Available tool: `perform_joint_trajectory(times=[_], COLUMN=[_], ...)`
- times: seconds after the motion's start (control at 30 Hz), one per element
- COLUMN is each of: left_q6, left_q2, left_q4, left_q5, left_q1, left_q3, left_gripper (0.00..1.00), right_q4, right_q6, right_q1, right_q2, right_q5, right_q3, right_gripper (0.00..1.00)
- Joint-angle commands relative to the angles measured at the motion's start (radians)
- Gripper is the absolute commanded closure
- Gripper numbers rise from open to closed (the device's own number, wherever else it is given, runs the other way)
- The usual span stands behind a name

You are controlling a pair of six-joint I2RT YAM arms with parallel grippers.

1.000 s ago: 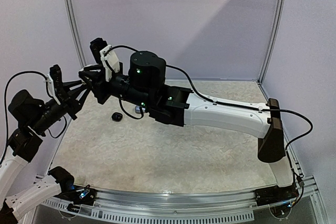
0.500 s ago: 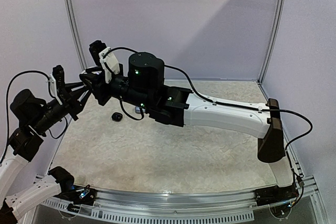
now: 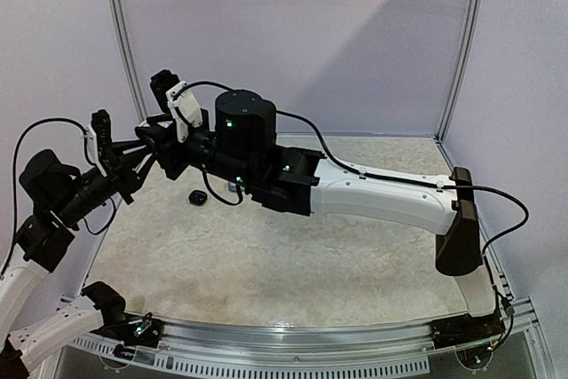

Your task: Insert the wireless bluetooth earbuds into the charging case

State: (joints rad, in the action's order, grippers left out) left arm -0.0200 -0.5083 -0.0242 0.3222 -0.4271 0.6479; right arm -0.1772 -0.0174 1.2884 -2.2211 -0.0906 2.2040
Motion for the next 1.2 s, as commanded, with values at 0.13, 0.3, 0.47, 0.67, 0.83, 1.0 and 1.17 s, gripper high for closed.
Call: perform_joint_trajectory(times=[0.13, 0.3, 0.47, 0.67, 0.83, 1.0, 1.17], left_q6=[-0.024, -0.040, -0.062, -0.089, -0.120, -0.131, -0.135], left_q2=[-0.004, -0.006, -0.006, -0.010, -0.016, -0.016, -0.016], left_q4=[0.027, 0.027, -0.010, -0.016, -0.016, -0.026, -0.040], left_q5=[0.055, 0.059, 0.069, 0.070, 0.061, 0.063, 0.062], left_q1=[0.004, 0.003, 0.002, 0.003, 0.003, 0.003, 0.003], left_q3=[0.036, 0.036, 0.035, 0.035, 0.033, 0.032, 0.032], left_gripper=[1.00, 1.00, 1.00, 1.00, 1.00, 1.00, 1.00], right_q4=[0.108, 0.118, 0.129, 0.147, 0.165, 0.168, 0.169], right_q6=[0.042, 0.043, 0.051, 0.048, 0.051, 0.057, 0.062], right_q1=[-0.005, -0.005, -0.005, -0.005, -0.005, -0.005, -0.005], right_q2=[-0.046, -0.045, -0.045, -0.045, -0.043, -0.041, -0.042], right_q5=[-0.046, -0.054, -0.078, -0.097, -0.105, -0.107, -0.108], right_q3=[0.024, 0.026, 0.028, 0.035, 0.036, 0.036, 0.036], right_gripper=[0.69, 0.67, 0.67, 0.64, 0.62, 0.58, 0.54])
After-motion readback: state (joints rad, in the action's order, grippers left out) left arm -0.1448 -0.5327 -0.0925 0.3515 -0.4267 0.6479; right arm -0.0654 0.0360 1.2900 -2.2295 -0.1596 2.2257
